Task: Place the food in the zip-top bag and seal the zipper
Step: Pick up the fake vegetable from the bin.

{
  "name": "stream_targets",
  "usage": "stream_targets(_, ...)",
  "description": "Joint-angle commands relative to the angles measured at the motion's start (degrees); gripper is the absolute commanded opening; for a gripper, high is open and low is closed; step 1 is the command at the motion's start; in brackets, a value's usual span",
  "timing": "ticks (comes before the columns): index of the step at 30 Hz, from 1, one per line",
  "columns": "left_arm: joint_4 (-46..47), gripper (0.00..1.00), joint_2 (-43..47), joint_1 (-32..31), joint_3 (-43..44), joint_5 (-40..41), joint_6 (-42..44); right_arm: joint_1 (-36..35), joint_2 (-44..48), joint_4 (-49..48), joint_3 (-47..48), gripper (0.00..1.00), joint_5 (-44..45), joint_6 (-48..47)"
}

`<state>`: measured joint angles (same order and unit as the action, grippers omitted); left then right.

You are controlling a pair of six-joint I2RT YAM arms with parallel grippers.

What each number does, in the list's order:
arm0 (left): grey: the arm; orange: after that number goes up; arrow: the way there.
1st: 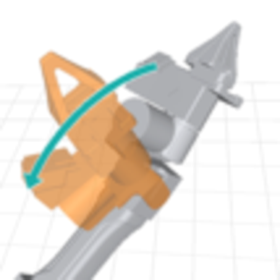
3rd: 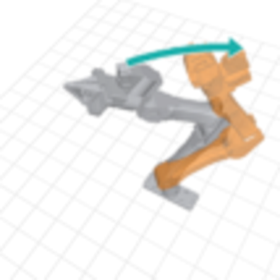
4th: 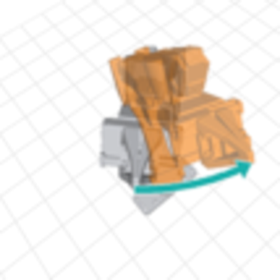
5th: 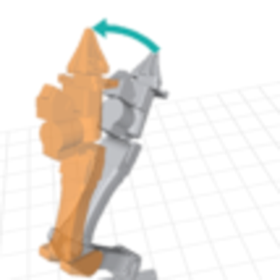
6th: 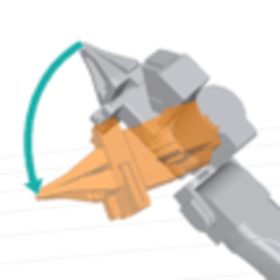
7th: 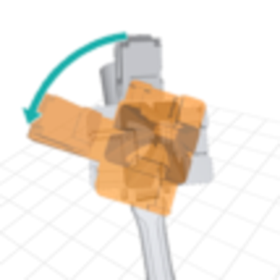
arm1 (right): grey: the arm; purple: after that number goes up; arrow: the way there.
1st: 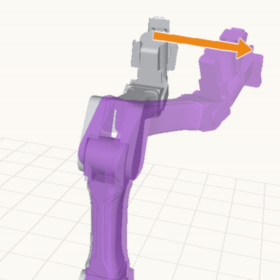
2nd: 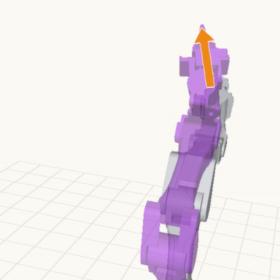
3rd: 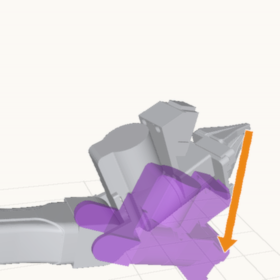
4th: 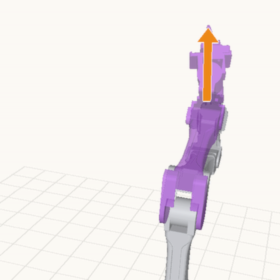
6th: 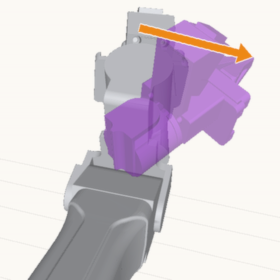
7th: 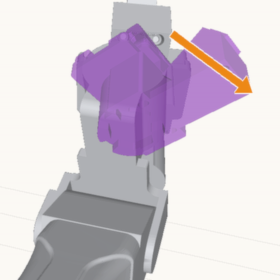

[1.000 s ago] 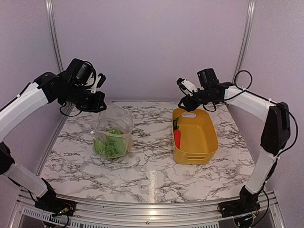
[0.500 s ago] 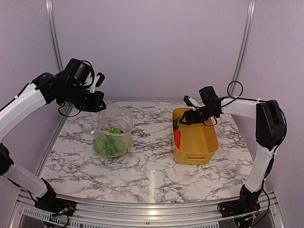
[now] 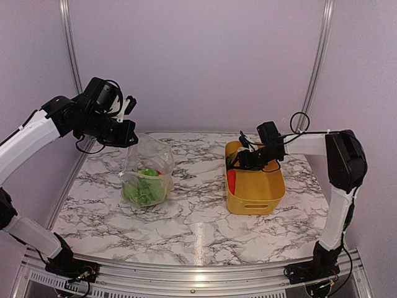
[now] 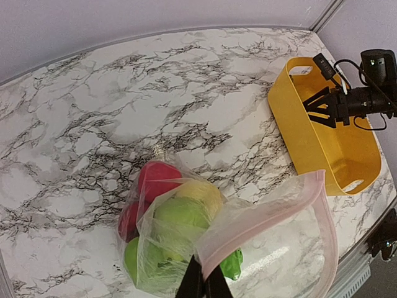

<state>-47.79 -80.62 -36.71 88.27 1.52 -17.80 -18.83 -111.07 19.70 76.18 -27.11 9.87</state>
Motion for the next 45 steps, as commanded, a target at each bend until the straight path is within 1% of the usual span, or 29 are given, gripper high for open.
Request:
stream_targets(1,1.1,0.02,1.5,0.2,-0.9,0.2,-0.6,0.0,-1.1,-2.3,-1.0,0.62,1.1,4.6)
stream_targets(7,1.2,0.02,1.3,0.2,-1.4,0.3,-0.9,-0.3,-3.0,-2.8,-0.4,0.61,0.0,6.5)
stream_targets(10,1.3,0.01,1.1,0.2,-1.5,0.1,-1.0,-0.7,-4.0,-2.7,0.2,0.58,-0.8,6.5)
stream_targets(13,1.3,0.02,1.2,0.2,-1.7,0.3,-0.8,-1.4,-4.8,-2.7,0.5,0.58,-1.0,6.9)
stream_targets(18,1.3,0.01,1.3,0.2,-2.1,0.5,-0.7,-2.2,-6.2,-2.4,1.4,0.62,-1.0,7.5)
stream_targets(22,1.3,0.02,1.2,0.2,-2.5,0.3,-0.8,-2.3,-7.2,-2.4,2.3,0.62,-1.8,7.9)
stream_targets(24,1.4,0.02,1.2,0.1,-2.7,0.3,-0.9,-2.3,-7.6,-2.4,2.5,0.59,-2.2,8.1)
stream_targets(26,1.6,0.02,1.1,0.2,-2.8,0.2,-0.9,-2.3,-7.4,-2.5,2.5,0.52,-1.6,8.2)
stream_targets(28,1.7,0.02,1.0,0.2,-2.9,0.0,-1.0,-2.2,-6.3,-2.8,2.0,0.47,-0.2,8.2)
stream_targets(36,2.7,0.01,-0.3,0.2,-2.2,-1.0,-0.9,-0.2,2.0,-4.4,-0.3,0.37,1.5,6.3)
stream_targets(40,3.4,0.02,-1.0,0.2,-2.0,-1.3,-0.9,0.0,7.4,-5.1,-0.9,0.35,3.4,3.7)
stream_targets(41,3.6,0.02,-1.1,0.2,-1.9,-2.7,-0.8,0.0,8.9,-5.2,-0.7,0.35,3.5,3.0)
stream_targets(45,4.1,0.01,-1.8,0.2,-2.0,-3.6,-1.0,-0.1,12.9,-5.4,1.0,0.34,1.9,0.0)
